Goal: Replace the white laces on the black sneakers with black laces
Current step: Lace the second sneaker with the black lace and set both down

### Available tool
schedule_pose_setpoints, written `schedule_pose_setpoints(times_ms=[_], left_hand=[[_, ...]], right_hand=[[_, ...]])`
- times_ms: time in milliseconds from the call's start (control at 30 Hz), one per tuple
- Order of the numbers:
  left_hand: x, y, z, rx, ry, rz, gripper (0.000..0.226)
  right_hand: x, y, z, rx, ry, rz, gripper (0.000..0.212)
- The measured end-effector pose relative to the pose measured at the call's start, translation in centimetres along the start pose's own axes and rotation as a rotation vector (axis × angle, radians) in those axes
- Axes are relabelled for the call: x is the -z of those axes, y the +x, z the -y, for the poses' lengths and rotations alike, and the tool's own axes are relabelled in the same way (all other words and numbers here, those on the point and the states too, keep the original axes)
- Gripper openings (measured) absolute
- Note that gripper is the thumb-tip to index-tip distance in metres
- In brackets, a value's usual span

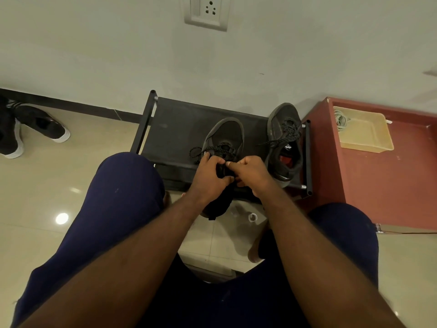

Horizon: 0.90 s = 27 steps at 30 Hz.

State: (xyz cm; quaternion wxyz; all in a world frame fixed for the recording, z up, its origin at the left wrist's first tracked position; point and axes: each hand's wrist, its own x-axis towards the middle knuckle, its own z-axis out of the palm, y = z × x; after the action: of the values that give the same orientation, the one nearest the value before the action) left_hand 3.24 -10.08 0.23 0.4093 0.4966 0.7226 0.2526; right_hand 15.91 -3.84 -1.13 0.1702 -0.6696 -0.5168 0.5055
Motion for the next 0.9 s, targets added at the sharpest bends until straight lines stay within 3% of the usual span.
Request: schedule_pose_setpoints(times_ms=[267,400,500,633,700,767,900], left_hand=[[0.2,0.2,0.0,-0.01,0.02,0.023,0.057],[0.2,0.4,0.2,-0.014,0.02,0.028,0.059],[0.2,0.6,0.2,-0.037,0.024,0.019,0.059],[0.4,0.7,0.1,-0.025,0.031,0.035,0.06],[0.5,0.6,0.1,-0.004,0.033,0.043,0.06],[0.4,0.6,0.1,0.006,0.035,0.045,0.06],[0.2,0.7,0.2,-0.011,0.021,0.015,0.062]], right_hand=[[0.5,-0.4,-0.5,0.085,-0.172,0.06,0.021],[0.8,-1.8,-0.3,0.087,-0.091,0.051,0.02],[1.5,-3.4,1.4,0.126,0.102,-0.013,0.015],[3.2,-5.7,4.8,0.155,0.851,0.099,0.027],[3.8,-6.1,5.4,0.077,0.933,0.029,0.03],[3.7,-5.6,4.8,-0.004,0.718,-0.081,0.032],[1.8,-3.6,1.2,0.087,-0.15,-0.113,0.02]])
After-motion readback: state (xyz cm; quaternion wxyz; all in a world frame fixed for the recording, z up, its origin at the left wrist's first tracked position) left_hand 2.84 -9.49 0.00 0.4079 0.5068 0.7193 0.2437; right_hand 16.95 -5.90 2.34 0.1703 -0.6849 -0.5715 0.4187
